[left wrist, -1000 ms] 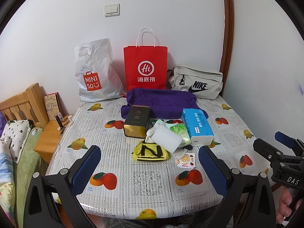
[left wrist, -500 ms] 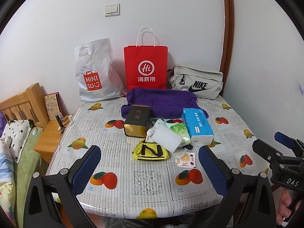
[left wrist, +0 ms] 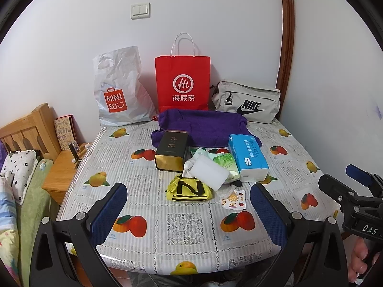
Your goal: Organize soft objects
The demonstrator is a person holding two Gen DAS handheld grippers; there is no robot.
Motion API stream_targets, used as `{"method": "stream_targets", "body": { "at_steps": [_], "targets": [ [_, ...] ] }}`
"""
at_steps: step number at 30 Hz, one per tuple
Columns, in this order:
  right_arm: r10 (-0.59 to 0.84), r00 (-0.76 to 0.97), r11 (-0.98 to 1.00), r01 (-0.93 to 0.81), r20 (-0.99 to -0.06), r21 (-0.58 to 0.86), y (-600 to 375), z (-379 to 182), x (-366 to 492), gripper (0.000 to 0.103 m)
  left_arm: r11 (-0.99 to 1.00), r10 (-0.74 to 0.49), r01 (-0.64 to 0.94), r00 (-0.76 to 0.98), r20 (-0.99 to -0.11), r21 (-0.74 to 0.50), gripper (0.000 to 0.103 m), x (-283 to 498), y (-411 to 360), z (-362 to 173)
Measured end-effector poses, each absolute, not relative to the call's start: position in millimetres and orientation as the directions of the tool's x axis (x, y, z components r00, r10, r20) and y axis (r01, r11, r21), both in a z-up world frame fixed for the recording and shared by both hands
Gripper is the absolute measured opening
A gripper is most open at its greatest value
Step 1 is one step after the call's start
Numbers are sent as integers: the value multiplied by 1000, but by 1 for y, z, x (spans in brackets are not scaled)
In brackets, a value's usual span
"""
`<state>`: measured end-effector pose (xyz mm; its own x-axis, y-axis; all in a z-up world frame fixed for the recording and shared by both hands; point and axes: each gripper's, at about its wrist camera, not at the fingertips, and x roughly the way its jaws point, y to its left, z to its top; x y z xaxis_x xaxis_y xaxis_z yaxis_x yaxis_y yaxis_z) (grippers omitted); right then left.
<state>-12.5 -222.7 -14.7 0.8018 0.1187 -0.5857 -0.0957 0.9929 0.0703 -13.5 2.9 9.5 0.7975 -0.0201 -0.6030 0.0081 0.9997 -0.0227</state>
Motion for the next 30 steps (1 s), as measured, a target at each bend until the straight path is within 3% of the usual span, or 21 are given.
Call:
{"method": "stream_targets", "body": {
  "at_steps": [11,30],
  "targets": [
    [114,801,993,-85,-588,76,-228,-22,-4,103,999,-44,44,775,-630,-16,103,2,-3,-8],
    [89,699,992,0,-710,124,-260,-94,60,103,985,-117,171,674,-730,0,103,83,-23,-91]
  ]
}}
